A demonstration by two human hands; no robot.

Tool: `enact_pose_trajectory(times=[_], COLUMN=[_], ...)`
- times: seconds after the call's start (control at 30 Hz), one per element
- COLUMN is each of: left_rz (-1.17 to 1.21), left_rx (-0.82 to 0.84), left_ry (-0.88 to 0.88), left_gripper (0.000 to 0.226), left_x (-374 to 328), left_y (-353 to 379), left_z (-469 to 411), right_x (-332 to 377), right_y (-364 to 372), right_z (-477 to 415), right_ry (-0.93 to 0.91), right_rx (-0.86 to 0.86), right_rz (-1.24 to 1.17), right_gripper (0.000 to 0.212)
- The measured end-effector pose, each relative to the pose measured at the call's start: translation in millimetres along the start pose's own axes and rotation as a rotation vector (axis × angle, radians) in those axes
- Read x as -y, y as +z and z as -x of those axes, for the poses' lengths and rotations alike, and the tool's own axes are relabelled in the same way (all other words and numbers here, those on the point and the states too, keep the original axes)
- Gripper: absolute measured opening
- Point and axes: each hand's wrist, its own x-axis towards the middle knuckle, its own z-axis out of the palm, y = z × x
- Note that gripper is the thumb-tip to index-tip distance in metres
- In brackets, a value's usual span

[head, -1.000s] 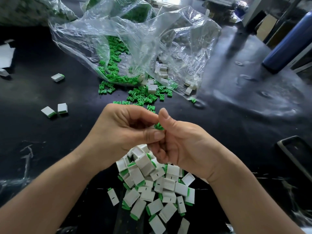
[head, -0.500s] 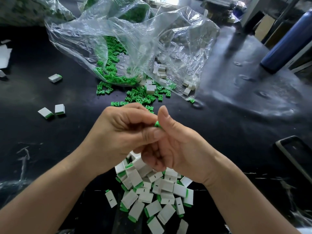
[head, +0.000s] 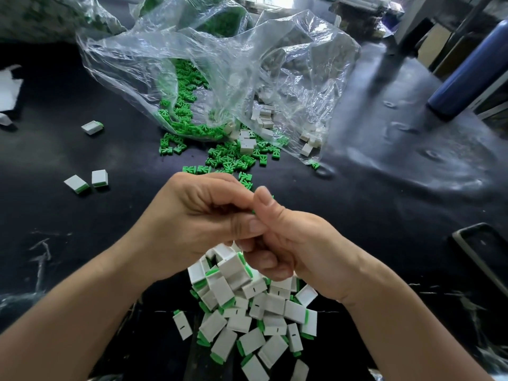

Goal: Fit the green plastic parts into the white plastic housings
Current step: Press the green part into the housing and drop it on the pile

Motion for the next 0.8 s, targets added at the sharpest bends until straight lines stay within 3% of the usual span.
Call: enact_pose_trajectory(times=[0.27,0.47,0.8], left_rz=[-0.117,0.012,-0.158], left_rx=[-0.013,0.021,0.0], left_ry=[0.07,0.073,0.129], left_gripper=[0.028,0.011,0.032], left_x=[-2,-6,-8], left_y=[0,-3,1], left_z=[1,0,0], right_x=[4,7,8], right_y=[9,17,22], right_z=[-1,2,3], right_ry=[-0.021,-0.02,-0.021], right_rx=[-0.041,-0.038,-0.111], right_rz=[-0.166,-0.228,-0.212], right_gripper=[0.037,0.035,0.046])
